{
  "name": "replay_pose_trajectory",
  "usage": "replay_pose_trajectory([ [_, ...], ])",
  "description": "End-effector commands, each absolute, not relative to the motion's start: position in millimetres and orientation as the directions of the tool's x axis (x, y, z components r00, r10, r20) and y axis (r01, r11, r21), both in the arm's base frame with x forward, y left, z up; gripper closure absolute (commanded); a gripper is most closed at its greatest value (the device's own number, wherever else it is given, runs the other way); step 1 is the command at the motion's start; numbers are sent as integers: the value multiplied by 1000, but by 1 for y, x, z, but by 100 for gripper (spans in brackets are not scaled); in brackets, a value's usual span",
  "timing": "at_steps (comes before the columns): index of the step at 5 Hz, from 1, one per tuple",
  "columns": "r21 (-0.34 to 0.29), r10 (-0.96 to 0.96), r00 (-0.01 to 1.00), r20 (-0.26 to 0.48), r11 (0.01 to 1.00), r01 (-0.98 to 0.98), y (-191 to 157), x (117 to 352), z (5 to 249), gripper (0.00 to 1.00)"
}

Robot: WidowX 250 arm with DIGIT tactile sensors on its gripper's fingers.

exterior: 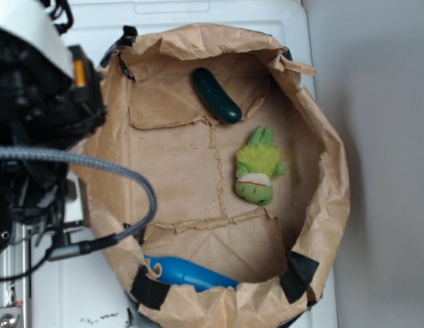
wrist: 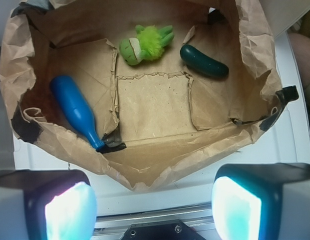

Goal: Grab the plastic pickle.

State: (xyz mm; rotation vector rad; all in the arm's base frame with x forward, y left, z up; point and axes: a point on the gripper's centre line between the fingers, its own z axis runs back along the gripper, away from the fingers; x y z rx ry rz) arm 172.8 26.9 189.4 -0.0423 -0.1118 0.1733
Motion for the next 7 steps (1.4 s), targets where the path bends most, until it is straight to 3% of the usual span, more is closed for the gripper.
replay_pose_trajectory([
  [1, -49, 197, 972, 128, 980, -192, 33, 174, 195, 0],
  [2, -49, 197, 972, 128, 980, -192, 33, 174, 195, 0],
  [3, -77, 220, 970, 103, 974, -213, 51, 182, 179, 0],
  [5, -125, 206, 969, 134, 974, -190, 62, 193, 154, 0],
  [7, -32, 210, 972, 110, 978, -207, 34, 215, 147, 0],
])
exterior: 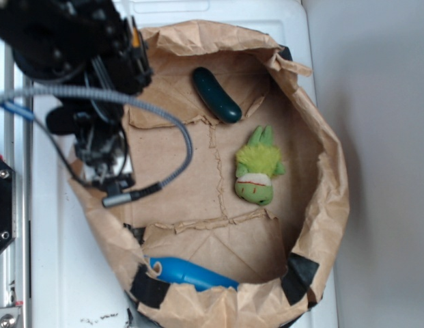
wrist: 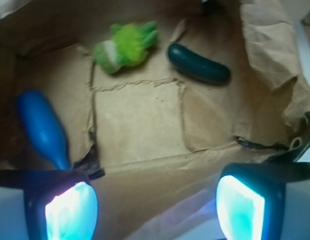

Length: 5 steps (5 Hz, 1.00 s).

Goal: Grab the plastic pickle.

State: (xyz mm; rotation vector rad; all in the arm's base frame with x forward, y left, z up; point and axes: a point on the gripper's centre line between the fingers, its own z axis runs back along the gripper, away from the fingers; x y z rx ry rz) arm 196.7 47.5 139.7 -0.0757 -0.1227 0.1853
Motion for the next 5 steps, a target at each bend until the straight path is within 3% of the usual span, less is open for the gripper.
replay_pose_trajectory([
  [1, 21, 276, 960, 54, 960, -278, 27, 235, 151, 0],
  [4, 26, 279, 958, 61, 959, -281, 29, 240, 159, 0],
  [5, -50, 270, 962, 37, 962, -268, 41, 250, 143, 0],
])
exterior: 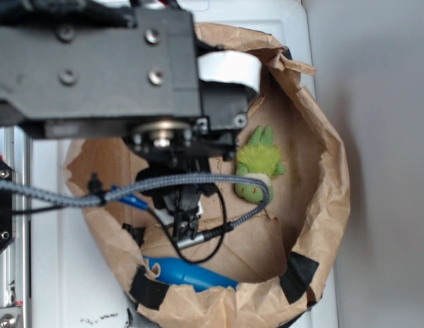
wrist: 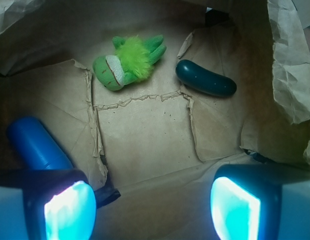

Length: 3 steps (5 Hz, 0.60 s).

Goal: Grab the plastic pickle.

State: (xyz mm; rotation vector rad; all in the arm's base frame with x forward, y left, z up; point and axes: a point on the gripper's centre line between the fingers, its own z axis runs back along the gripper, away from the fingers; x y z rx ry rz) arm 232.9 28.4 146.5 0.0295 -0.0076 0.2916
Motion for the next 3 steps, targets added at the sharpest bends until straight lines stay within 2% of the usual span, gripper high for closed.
replay_pose_trajectory([
  [1, -60, 250, 967, 55, 967, -247, 53, 288, 127, 0],
  [2, -71, 177, 981, 75, 983, -172, 54, 313, 117, 0],
  [3, -40, 130, 988, 87, 991, -127, 57, 330, 105, 0],
])
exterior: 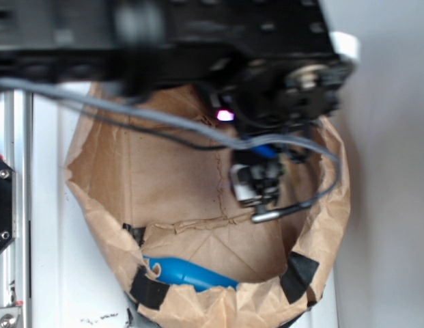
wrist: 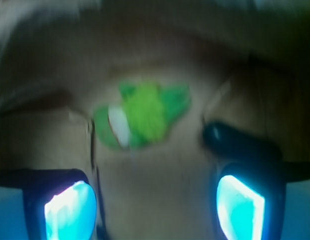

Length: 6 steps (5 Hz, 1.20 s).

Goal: Grab the plastic pickle.

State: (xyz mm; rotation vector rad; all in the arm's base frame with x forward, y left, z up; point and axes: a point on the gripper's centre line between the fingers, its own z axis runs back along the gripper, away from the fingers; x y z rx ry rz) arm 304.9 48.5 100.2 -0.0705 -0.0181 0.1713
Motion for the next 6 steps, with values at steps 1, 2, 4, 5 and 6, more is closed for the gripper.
replay_pose_trajectory([
  [1, -40, 130, 988, 87, 991, -127, 57, 330, 105, 0],
  [2, -40, 130, 988, 87, 991, -127, 57, 330, 105, 0],
  [4, -58, -28, 998, 60, 998, 32, 75, 336, 88, 0],
  [5, -59, -200, 976, 85, 977, 206, 77, 327, 95, 0],
  [6, -65, -318, 940, 125, 942, 328, 78, 317, 104, 0],
])
